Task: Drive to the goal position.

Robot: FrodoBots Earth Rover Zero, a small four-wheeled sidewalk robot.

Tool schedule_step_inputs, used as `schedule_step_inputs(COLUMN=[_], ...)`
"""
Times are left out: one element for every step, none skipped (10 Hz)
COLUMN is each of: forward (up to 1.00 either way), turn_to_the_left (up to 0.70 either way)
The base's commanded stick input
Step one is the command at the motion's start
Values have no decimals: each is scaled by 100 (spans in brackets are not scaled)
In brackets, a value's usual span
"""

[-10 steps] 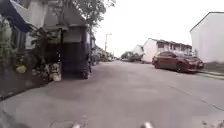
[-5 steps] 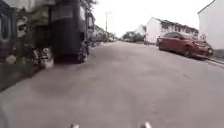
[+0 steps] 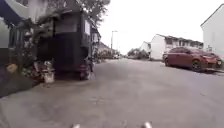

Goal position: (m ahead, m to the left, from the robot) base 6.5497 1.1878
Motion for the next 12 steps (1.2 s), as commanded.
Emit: schedule_step_inputs(forward=[70,70,70,70,70,70,70,70,70,70,70,70], turn_to_the_left=[-35,-2,13,5,0,-18,-32,-15,0,4,4,3])
